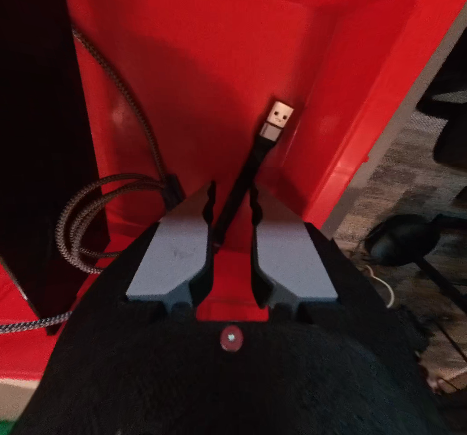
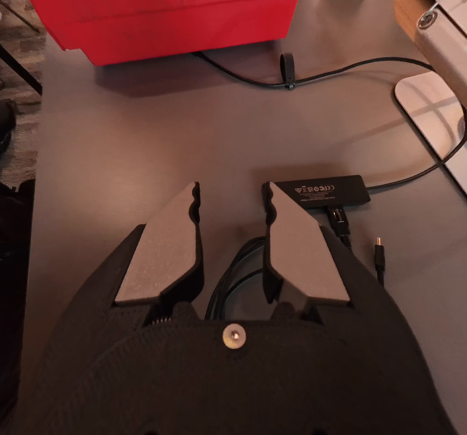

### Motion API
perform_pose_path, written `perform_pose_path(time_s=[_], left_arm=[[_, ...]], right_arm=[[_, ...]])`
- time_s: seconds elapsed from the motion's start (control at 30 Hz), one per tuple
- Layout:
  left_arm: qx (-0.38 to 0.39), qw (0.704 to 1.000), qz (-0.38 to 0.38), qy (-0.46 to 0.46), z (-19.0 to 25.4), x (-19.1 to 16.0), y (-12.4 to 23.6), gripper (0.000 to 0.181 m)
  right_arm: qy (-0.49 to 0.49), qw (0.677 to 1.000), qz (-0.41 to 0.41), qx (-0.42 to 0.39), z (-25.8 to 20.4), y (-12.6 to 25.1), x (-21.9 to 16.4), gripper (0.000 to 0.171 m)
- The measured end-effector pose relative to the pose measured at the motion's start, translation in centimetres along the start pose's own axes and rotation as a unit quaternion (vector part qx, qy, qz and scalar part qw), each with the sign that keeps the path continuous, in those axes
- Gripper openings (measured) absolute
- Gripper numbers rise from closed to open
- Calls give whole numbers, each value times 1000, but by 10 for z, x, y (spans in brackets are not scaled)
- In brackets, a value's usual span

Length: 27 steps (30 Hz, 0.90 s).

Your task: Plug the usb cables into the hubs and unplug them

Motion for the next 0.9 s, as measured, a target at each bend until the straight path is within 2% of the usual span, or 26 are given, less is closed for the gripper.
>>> perform_pose_path(time_s=[0.03,0.1,0.13,0.33,0.5,0.53,0.67,0.77,0.9], left_arm=[[16,1000,-2,-1,-2,-1,0,26],[49,999,-1,17,-5,-4,2,12],[69,997,3,25,-8,-5,4,12],[45,995,39,77,-4,-5,2,13],[60,997,21,51,-4,-6,0,10],[73,997,19,35,-2,-5,3,0],[121,989,65,61,-2,-9,39,0],[161,981,71,84,-5,-23,60,0],[159,979,67,106,1,-25,64,0]], right_arm=[[1,1000,5,0,-1,2,2,48],[6,1000,11,-2,-4,5,5,48],[8,1000,13,-4,-5,6,6,48],[13,1000,25,-7,-8,11,10,47],[9,999,30,-5,-7,12,10,47],[9,999,31,-5,-7,12,10,46],[8,999,36,-5,-7,15,10,45],[9,999,37,-5,-7,15,10,45],[10,999,35,-6,-8,14,8,45]])
Point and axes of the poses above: each gripper's, where its closed fingertips meet, y back along the fingers, x out of its top, z = x × y across the jaws, the point moved 1 cm from there along y, back along the fingers, and after that the axes turned 13 degrees about -z, right-handed, at the moved point
